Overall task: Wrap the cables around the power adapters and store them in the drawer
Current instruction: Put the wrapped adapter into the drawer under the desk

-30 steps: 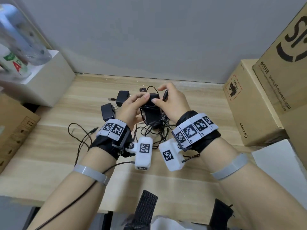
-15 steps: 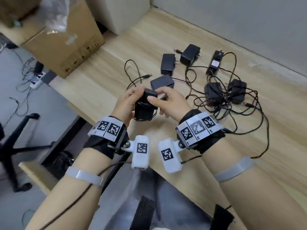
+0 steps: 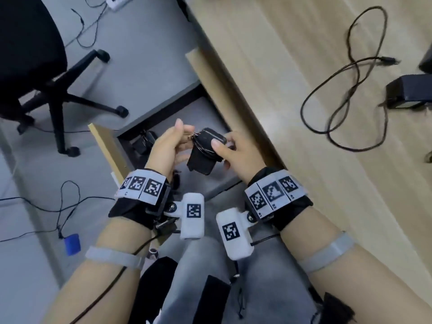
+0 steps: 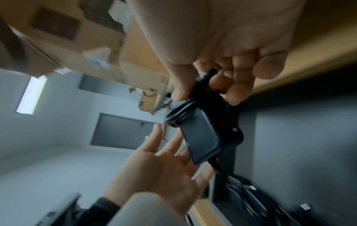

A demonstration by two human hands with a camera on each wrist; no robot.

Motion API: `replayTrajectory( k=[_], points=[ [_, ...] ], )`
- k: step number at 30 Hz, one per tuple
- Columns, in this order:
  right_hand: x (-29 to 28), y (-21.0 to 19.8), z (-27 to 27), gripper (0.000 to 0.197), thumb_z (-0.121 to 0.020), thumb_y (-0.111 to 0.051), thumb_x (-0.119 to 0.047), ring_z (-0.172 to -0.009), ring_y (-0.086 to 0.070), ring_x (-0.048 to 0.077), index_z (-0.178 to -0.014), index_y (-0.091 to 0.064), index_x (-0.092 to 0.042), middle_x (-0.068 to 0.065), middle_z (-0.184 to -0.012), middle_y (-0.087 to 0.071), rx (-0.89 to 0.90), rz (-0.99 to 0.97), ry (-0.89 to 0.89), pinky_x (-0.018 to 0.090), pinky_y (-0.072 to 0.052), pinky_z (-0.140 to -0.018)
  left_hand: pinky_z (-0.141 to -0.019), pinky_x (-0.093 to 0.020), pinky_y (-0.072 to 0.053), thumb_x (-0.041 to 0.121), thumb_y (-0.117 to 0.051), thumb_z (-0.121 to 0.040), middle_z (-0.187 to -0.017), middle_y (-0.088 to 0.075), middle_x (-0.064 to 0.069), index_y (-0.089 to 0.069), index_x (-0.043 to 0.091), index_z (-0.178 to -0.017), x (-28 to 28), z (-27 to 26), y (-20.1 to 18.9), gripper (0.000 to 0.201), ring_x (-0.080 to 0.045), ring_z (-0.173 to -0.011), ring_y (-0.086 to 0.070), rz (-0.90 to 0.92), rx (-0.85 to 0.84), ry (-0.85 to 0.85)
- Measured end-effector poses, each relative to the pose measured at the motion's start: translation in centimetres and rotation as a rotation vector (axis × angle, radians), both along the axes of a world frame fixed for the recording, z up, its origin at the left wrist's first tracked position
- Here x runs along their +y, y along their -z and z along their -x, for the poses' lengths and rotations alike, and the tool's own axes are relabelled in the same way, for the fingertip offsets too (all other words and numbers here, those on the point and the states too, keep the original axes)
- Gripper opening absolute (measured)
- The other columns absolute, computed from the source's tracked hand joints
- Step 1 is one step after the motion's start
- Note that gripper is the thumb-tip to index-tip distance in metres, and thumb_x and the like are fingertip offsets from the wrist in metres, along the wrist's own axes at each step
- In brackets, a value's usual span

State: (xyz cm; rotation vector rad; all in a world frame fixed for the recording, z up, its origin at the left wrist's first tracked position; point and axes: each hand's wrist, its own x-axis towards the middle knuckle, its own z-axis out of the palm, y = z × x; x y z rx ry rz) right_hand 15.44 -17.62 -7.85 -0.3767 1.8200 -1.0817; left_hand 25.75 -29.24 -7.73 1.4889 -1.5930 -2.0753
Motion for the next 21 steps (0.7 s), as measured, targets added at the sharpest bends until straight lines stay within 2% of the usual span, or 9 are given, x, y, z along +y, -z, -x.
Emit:
replayTrajectory(
  k=[4,6,8,9,12,16,18,20,21],
  points=[
    [-2.7,6.7,-4.8,0.03,-0.086,-0.062,-0.033,-0.057,-0.056,0.015,-0.068,-0.039,-0.026,-0.002,-0.067,-0.05,-0.06,-0.21,-0.083,0.032,-0.049,-0.068,-0.088,-0.023,-0.044,0.011,-0.055,-0.09,-0.099,-0.057,0.003,-0.06,0.01,-0.107,-3.8,-6.3,5.0,0.017,-0.001,-0.089,-0.056,0.311,-0.232,-0.078],
    [-3.1,10.0,-6.8,0.029,-0.084,-0.061,-0.04,-0.075,-0.063,0.028,-0.071,-0.04,-0.025,-0.003,-0.068,-0.054,-0.049,-0.317,-0.166,0.045,-0.047,-0.087,-0.104,-0.026,-0.035,0.004,-0.063,-0.082,-0.115,-0.048,-0.001,-0.054,0.007,-0.119,-4.6,-9.2,7.2,0.038,-0.013,-0.112,-0.049,0.452,-0.347,-0.105],
    [-3.1,12.3,-8.1,0.028,-0.085,-0.056,-0.047,-0.092,-0.063,0.03,-0.082,-0.043,-0.023,0.001,-0.082,-0.065,-0.011,-0.458,-0.314,0.044,-0.035,-0.101,-0.109,-0.025,-0.022,0.007,-0.069,-0.077,-0.136,-0.038,-0.008,-0.042,0.009,-0.133,-4.8,-11.4,8.9,0.063,-0.022,-0.13,-0.034,0.545,-0.514,-0.126],
    [-2.9,13.2,-8.7,0.029,-0.086,-0.054,-0.05,-0.099,-0.06,0.028,-0.087,-0.043,-0.023,0.004,-0.09,-0.068,0.006,-0.522,-0.369,0.04,-0.03,-0.1,-0.11,-0.025,-0.016,0.009,-0.071,-0.076,-0.144,-0.031,-0.013,-0.034,0.009,-0.139,-4.7,-12.3,9.6,0.073,-0.024,-0.135,-0.027,0.541,-0.596,-0.143],
    [-3.0,14.7,-9.8,0.029,-0.083,-0.052,-0.054,-0.11,-0.051,0.028,-0.093,-0.045,-0.027,0.003,-0.098,-0.068,0.08,-0.635,-0.465,0.033,-0.017,-0.077,-0.11,-0.025,-0.011,0.008,-0.073,-0.074,-0.15,-0.021,-0.015,-0.016,0.006,-0.145,-4.2,-14.1,11.6,0.091,-0.027,-0.14,-0.019,0.396,-0.668,-0.234],
    [-4.0,15.5,-10.7,0.036,-0.085,-0.047,-0.055,-0.112,-0.049,0.025,-0.103,-0.056,-0.024,0.005,-0.105,-0.065,0.241,-0.707,-0.713,0.04,-0.019,-0.089,-0.116,-0.042,-0.022,-0.004,-0.064,-0.069,-0.149,-0.024,-0.013,-0.007,0.008,-0.147,-3.4,-15.3,13.6,0.098,-0.028,-0.139,-0.024,0.216,-0.54,-0.317],
    [-4.4,15.8,-11.2,0.036,-0.087,-0.045,-0.054,-0.117,-0.041,0.025,-0.101,-0.059,-0.024,0.007,-0.108,-0.062,0.289,-0.739,-0.852,0.043,-0.02,-0.094,-0.117,-0.032,-0.013,-0.014,-0.05,-0.074,-0.151,-0.021,-0.012,-0.008,0.01,-0.148,-3.0,-15.5,13.7,0.088,-0.026,-0.139,-0.022,0.232,-0.576,-0.275],
    [-4.6,16.1,-12.1,0.037,-0.089,-0.042,-0.052,-0.119,-0.037,0.026,-0.103,-0.059,-0.023,0.008,-0.113,-0.059,0.345,-0.768,-0.975,0.044,-0.021,-0.097,-0.106,-0.014,-0.006,-0.016,-0.043,-0.079,-0.154,-0.013,-0.007,-0.003,0.014,-0.148,-2.9,-15.7,13.7,0.086,-0.02,-0.14,-0.015,0.23,-0.597,-0.236],
    [-4.6,16.2,-12.5,0.038,-0.089,-0.041,-0.051,-0.119,-0.037,0.026,-0.105,-0.059,-0.021,0.007,-0.116,-0.057,0.376,-0.776,-1.015,0.045,-0.021,-0.098,-0.104,-0.012,-0.006,-0.016,-0.043,-0.08,-0.154,-0.01,-0.006,0.0,0.015,-0.148,-2.8,-15.7,13.8,0.086,-0.018,-0.141,-0.013,0.231,-0.601,-0.217]
  ],
)
